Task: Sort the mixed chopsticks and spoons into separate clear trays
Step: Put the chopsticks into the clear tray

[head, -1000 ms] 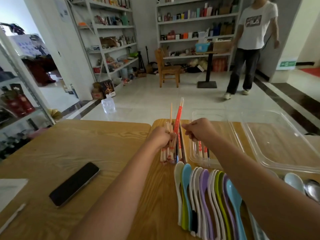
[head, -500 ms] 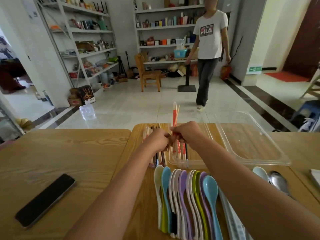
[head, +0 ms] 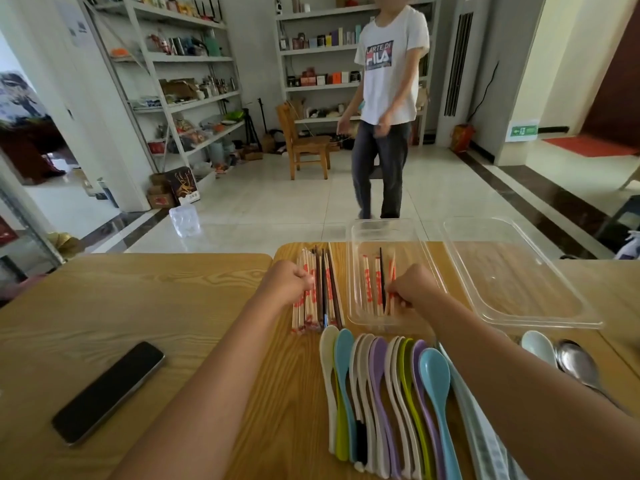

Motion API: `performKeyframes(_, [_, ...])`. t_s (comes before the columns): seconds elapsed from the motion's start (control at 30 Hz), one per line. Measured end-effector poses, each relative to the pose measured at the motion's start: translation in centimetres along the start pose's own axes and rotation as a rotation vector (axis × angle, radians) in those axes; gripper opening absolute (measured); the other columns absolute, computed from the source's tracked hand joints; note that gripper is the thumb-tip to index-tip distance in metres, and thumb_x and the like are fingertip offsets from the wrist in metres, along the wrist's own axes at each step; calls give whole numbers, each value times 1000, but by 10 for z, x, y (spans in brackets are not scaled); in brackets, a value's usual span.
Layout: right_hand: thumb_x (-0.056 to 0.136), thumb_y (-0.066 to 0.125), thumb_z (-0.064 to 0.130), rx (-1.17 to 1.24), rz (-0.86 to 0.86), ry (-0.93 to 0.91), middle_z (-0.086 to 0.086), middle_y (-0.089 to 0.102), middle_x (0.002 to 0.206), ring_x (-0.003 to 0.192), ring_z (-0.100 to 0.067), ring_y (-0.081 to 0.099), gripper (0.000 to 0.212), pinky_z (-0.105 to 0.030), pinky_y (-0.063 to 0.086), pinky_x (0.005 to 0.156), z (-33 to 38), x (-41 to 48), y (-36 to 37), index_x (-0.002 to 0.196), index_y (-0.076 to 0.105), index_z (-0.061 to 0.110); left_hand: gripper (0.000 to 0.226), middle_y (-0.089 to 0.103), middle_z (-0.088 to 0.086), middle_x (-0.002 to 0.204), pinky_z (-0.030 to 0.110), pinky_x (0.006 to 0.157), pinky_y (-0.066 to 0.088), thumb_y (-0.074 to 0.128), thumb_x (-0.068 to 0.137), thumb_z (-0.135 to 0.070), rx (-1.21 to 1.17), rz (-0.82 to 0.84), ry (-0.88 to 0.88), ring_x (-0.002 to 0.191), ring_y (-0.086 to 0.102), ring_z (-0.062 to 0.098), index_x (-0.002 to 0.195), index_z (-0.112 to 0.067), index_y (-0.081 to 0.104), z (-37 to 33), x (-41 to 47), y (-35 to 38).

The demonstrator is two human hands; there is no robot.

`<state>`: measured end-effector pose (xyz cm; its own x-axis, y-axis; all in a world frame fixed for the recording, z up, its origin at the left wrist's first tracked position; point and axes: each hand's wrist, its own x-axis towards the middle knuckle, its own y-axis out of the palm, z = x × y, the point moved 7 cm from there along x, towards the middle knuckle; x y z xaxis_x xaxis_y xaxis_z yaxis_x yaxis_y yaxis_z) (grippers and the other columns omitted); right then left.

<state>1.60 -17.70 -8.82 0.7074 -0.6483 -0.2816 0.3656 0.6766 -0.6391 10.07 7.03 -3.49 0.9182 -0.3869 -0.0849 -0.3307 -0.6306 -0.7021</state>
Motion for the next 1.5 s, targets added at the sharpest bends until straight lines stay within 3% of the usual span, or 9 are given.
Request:
performKeyframes(0.37, [91, 68, 10, -55, 112, 52, -10, 66, 65, 52, -15, 62, 13, -27, 57, 58, 14, 1, 24, 87, 68, -2, 19, 72, 2, 104, 43, 93, 54, 66, 93, -23, 102, -68, -149, 98, 69, 22, 74, -19, 68, 36, 4, -4])
performKeyframes(0.53, [89, 65, 5, -90, 7, -12, -8, 65, 66, 51, -15, 61, 6, -24, 50, 46, 17, 6, 7, 85, 67, 0, 28, 68, 2, 90, 32, 69, 50, 68, 90, -37, 158, -72, -200, 79, 64, 17, 102, -11, 69, 47, 7, 0])
performKeyframes(0.67, [93, 65, 9, 16, -38, -54, -14, 68, 74, 51, -15, 62, 13, -24, 50, 45, 26, 6, -1, 97, 65, -3, 52, 66, 6, 114, 32, 77, 50, 64, 87, -52, 166, -59, -226, 102, 65, 25, 122, -12, 60, 49, 7, 12])
performKeyframes(0.83, [92, 64, 7, 44, -38, -149, -16, 70, 77, 59, -19, 64, 11, -36, 61, 71, 42, 0, -2, 89, 68, -2, 29, 66, 0, 82, 33, 75, 58, 64, 89, -48, 155, 20, -240, 76, 67, 16, 85, -19, 59, 49, 8, 26])
performKeyframes(0.97, [93, 64, 7, 31, -28, -174, -19, 72, 81, 63, -21, 65, 13, -42, 61, 78, 48, -4, 1, 89, 70, -4, 22, 69, 8, 79, 29, 56, 59, 62, 95, -31, 130, 11, -280, 62, 71, 18, 93, -9, 60, 54, 10, 15])
performKeyframes(1.03, [92, 64, 6, 47, -34, -185, -20, 72, 78, 61, -22, 65, 13, -44, 61, 77, 48, -5, 1, 88, 70, -4, 18, 68, 7, 78, 26, 44, 52, 63, 95, -27, 166, -17, -284, 56, 68, 16, 94, -9, 61, 58, 12, 5])
performKeyframes(1.17, [92, 65, 9, 50, -21, -175, -16, 71, 77, 57, -18, 64, 13, -36, 61, 69, 48, -9, 5, 94, 68, -3, 19, 62, 2, 79, 27, 52, 42, 63, 93, -27, 301, -94, -261, 66, 59, 15, 81, -15, 56, 59, 12, -10])
performKeyframes(1.3, [89, 66, 10, 88, 9, -192, -11, 67, 75, 60, -20, 63, 16, -34, 58, 58, 50, -12, 7, 99, 69, -3, 19, 65, 3, 80, 29, 60, 54, 60, 94, -24, 313, -111, -265, 69, 65, 17, 79, -13, 57, 59, 12, -12])
performKeyframes(1.5, [93, 62, 14, 45, -43, -233, -9, 67, 76, 58, -15, 58, 16, -27, 51, 52, 57, -21, 10, 98, 69, 1, 26, 60, 4, 75, 24, 45, 37, 52, 101, -27, 189, -91, -285, 54, 55, 12, 89, -4, 60, 50, 8, -16])
